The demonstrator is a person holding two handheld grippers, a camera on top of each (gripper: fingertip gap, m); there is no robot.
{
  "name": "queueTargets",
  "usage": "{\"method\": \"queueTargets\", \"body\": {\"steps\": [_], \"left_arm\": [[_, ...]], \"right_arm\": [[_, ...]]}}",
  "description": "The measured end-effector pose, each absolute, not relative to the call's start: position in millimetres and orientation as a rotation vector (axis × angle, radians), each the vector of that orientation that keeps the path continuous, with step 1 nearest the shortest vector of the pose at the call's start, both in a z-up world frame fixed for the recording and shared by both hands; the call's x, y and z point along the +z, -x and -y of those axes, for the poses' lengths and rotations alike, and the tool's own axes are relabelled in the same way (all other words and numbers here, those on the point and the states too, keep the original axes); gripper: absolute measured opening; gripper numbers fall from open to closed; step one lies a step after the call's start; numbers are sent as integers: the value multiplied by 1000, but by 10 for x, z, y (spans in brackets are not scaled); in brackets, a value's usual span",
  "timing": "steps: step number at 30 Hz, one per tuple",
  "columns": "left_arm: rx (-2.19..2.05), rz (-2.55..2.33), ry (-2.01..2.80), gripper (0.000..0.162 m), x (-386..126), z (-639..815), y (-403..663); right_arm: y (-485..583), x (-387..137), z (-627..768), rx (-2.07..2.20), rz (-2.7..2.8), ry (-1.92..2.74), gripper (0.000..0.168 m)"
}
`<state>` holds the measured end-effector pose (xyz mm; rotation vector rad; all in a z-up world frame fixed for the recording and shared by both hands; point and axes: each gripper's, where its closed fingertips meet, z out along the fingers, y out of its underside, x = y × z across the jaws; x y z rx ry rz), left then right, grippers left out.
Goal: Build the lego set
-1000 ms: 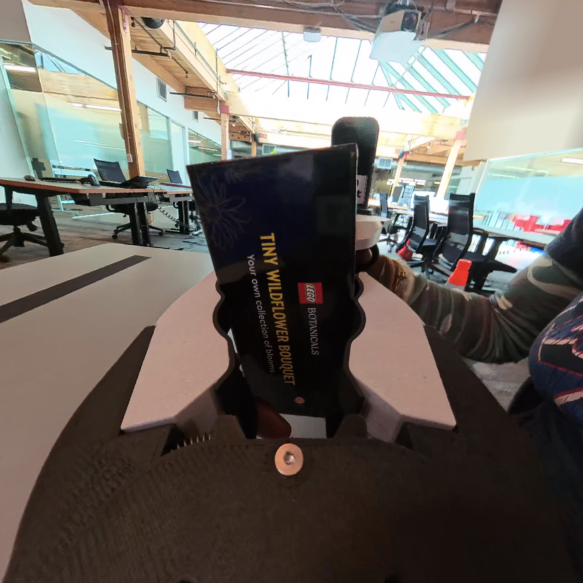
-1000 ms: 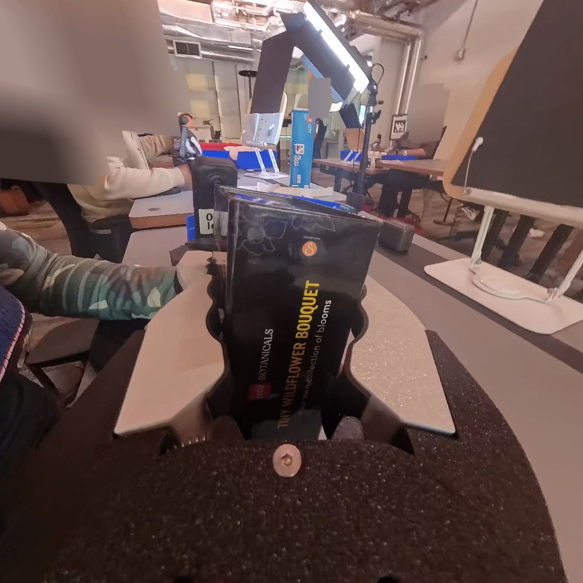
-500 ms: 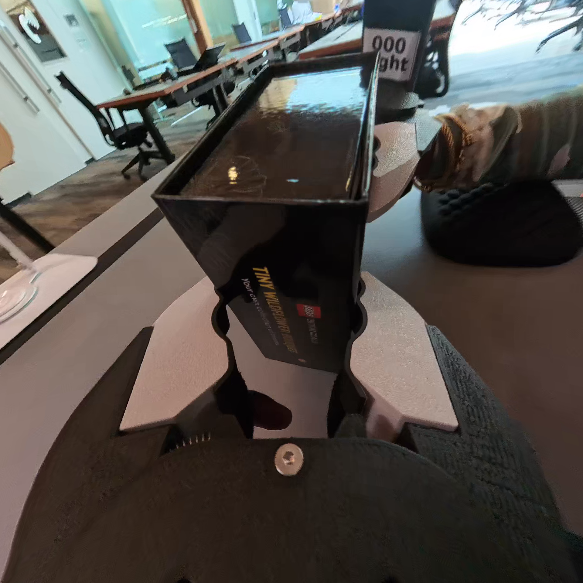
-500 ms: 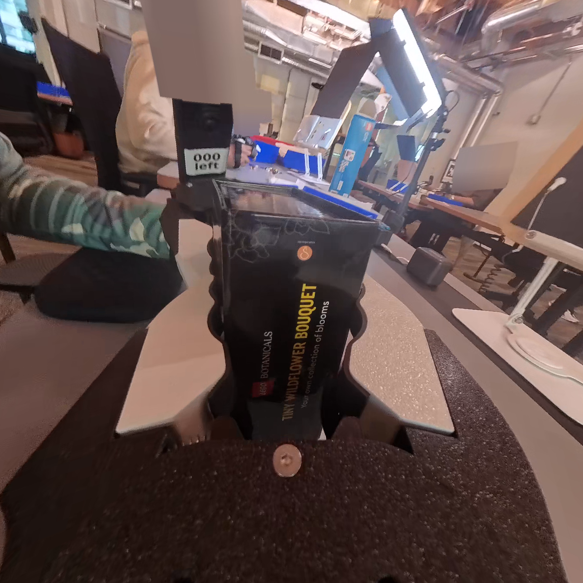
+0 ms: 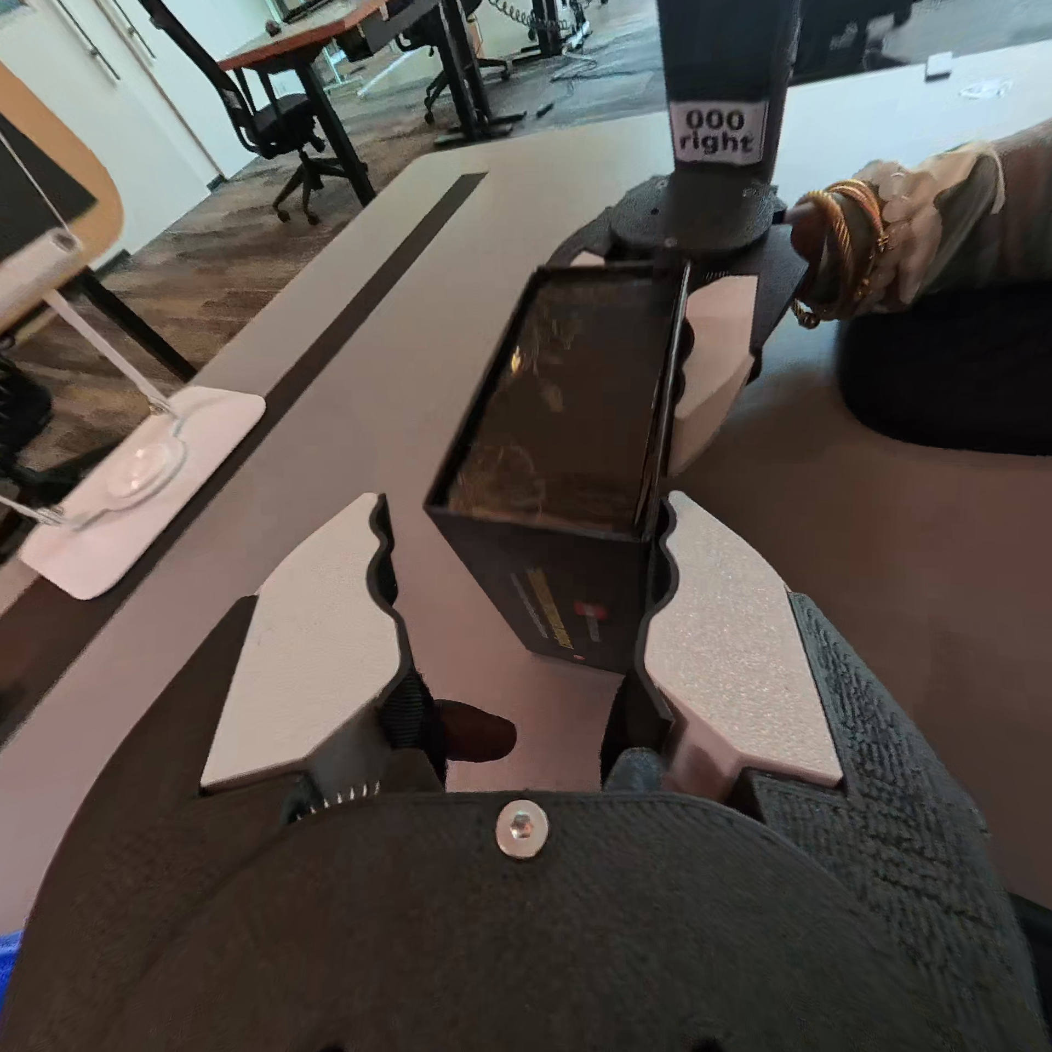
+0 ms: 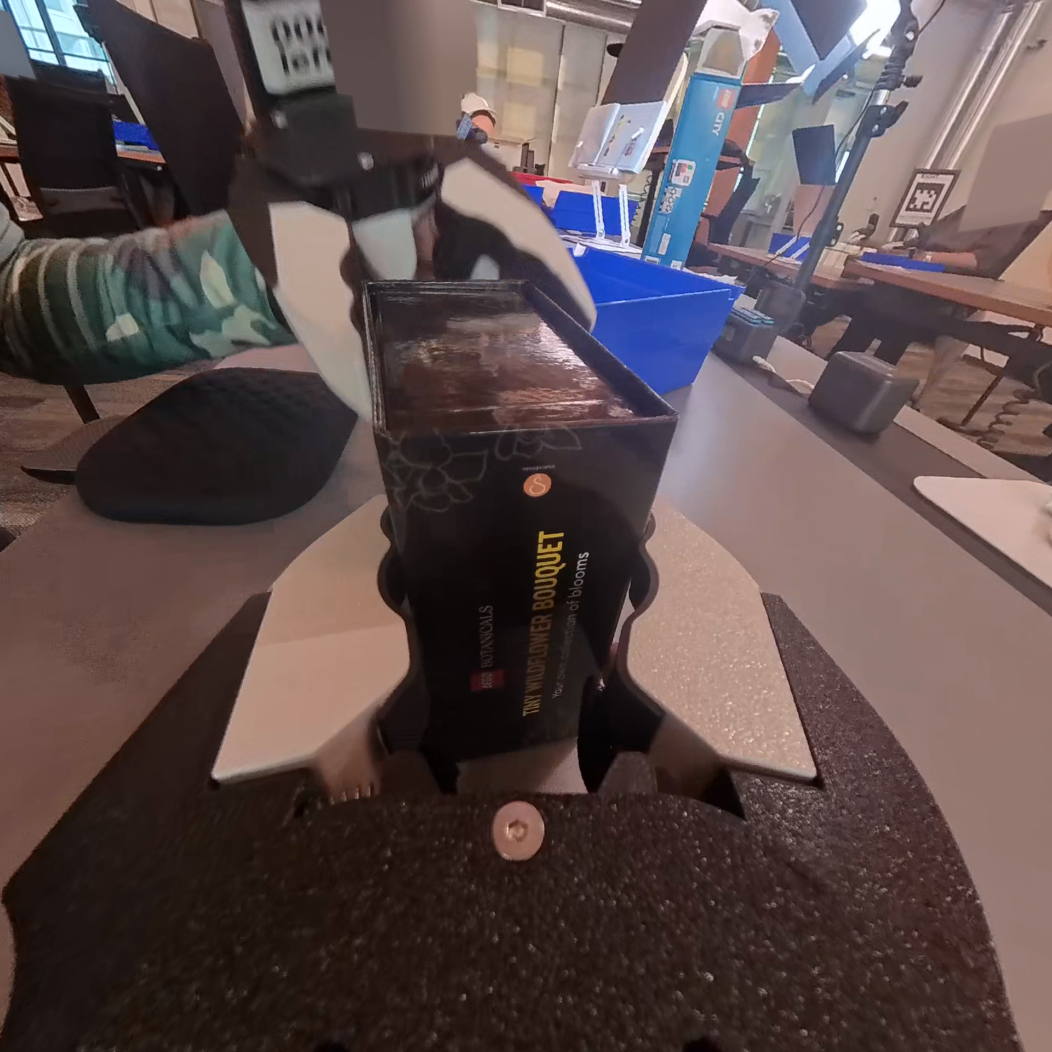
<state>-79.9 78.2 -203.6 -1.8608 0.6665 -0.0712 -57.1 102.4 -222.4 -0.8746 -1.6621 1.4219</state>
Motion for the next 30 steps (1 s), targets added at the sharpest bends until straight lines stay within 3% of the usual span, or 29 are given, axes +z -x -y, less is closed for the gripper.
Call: {"method": "queueTargets", "body": {"steps": [3, 4, 5, 11, 16, 21, 27, 30], "left_arm": [[34, -804, 1921, 90, -1863, -826, 738], [63, -858, 1960, 86, -1873, -849, 716], [53, -921, 2012, 70, -1929, -851, 672], [17, -985, 2064, 70, -1997, -904, 672], [4, -982, 2028, 70, -1995, -907, 668], [12, -979, 2041, 70, -1998, -907, 669], [17, -961, 2045, 70, -1998, -913, 667], [20, -951, 2050, 71, -2000, -912, 664]], "right_arm": [[572, -2224, -1024, 1421, 1662, 875, 79], [574, -2226, -1029, 1421, 1660, 882, 79], [579, -2232, -1041, 1421, 1659, 901, 79], [424, -2159, -1114, 1433, 1695, 975, 79], [270, -1918, -1222, 1486, 1674, 938, 63], [199, -1946, -1259, 1402, 1742, 955, 59], [-145, -1942, -1329, 1256, 1635, 1063, 16], [-256, -1947, -1224, 1156, 1579, 1114, 13]]}}
